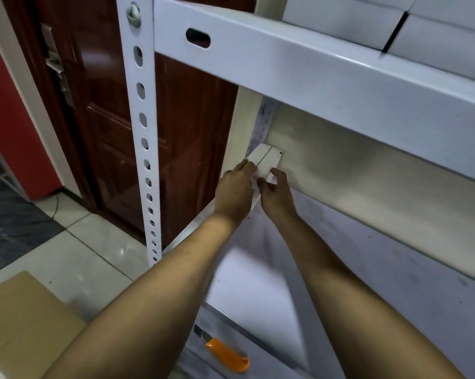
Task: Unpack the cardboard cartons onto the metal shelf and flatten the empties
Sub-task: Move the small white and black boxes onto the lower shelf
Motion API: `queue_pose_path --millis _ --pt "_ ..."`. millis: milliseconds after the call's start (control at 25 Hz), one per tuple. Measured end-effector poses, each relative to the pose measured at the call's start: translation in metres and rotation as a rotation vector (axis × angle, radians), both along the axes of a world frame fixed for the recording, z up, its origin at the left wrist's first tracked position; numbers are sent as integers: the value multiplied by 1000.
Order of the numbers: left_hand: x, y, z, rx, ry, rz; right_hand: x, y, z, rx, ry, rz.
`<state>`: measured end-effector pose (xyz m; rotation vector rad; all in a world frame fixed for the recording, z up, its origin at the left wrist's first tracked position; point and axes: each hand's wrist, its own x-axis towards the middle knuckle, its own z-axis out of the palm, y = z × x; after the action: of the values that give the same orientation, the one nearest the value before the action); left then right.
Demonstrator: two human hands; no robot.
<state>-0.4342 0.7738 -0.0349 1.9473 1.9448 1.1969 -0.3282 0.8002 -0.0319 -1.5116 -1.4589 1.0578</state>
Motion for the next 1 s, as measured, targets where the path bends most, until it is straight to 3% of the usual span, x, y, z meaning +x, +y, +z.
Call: queue_pose_path --millis 360,640,800,1000 --pt "-3 -10 18 -250 113 -22 1 -11 1 -1 69 -17" --pt "3 -53 13 -260 94 38 16 -53 9 88 -53 -7" --pt "1 -89 -1 -129 101 13 27 -81 2 174 -137 63" --pt "-3 -121 1 -163 109 62 36 -111 2 116 -118 127"
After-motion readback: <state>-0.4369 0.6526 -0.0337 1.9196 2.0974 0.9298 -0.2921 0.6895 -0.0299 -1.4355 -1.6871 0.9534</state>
